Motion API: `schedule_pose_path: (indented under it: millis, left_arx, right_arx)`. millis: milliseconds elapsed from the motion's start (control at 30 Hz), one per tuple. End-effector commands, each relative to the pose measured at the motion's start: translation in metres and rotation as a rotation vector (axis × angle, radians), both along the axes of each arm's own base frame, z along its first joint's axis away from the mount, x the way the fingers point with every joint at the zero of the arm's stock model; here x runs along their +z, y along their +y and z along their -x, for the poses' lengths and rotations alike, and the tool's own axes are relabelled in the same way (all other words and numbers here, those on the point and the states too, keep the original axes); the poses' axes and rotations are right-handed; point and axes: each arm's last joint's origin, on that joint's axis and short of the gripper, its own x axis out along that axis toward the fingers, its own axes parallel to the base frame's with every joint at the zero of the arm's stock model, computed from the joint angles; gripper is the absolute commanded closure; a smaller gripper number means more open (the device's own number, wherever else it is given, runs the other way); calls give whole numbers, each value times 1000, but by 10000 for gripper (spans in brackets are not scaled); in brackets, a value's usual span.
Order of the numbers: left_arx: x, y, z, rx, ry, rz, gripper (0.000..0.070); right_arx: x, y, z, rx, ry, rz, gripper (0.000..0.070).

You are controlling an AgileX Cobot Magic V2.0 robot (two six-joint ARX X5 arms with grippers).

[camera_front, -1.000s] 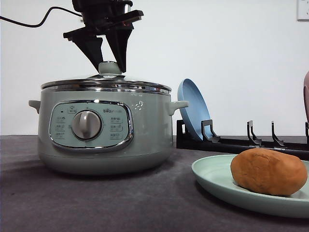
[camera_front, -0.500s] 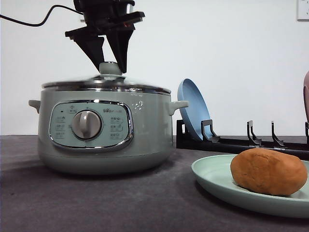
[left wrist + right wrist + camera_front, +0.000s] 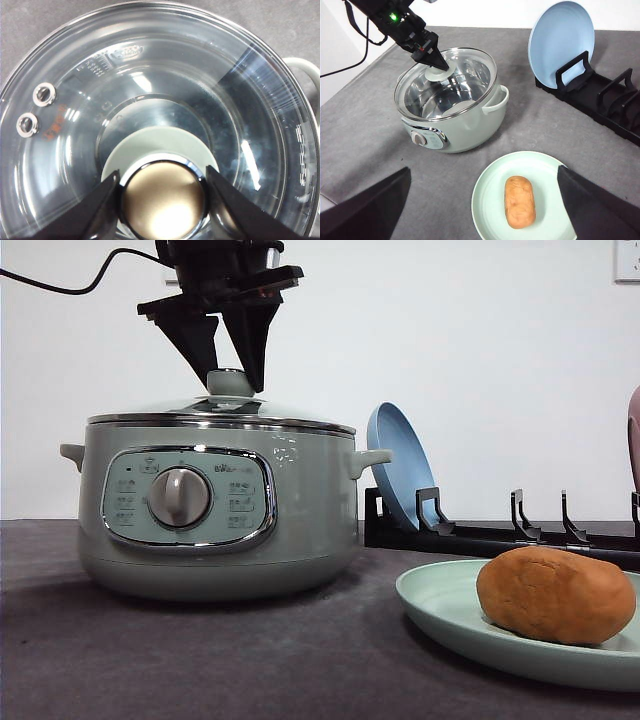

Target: Transfer potato from steamer to green plate

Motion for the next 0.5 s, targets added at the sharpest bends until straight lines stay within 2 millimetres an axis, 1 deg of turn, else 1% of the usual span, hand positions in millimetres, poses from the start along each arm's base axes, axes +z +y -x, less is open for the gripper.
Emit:
schedule_pose_path:
  millis: [0,33,67,100,233,367,400,467]
  left_arx:
    - [8,-5,4,-39,-26,8,700]
    - [8,-5,4,-39,-25,7,694]
    - [8,-5,4,-39,-23,6,671]
    - [8,-4,5,-38,-21,5,632]
    - [11,0,6,-31,-23,6,411]
    - [23,5,12,-28,-54,23,178]
    - [28,7,15,-26,-65,29,137]
    - [38,12,22,-23,-92,43,77]
  right_arx:
    - [4,0,1,2,0,-16,107]
    - [4,-1,2,2,3,-15,107]
    - [3,-1,2,2,6,-13,107]
    - [3,-1,2,2,6,-13,107]
    - [3,-1,2,2,6,-13,107]
    - [3,-1,2,2,6,-12,107]
    - [3,-1,2,2,6,-12,107]
    - [3,-1,2,2,6,-12,107]
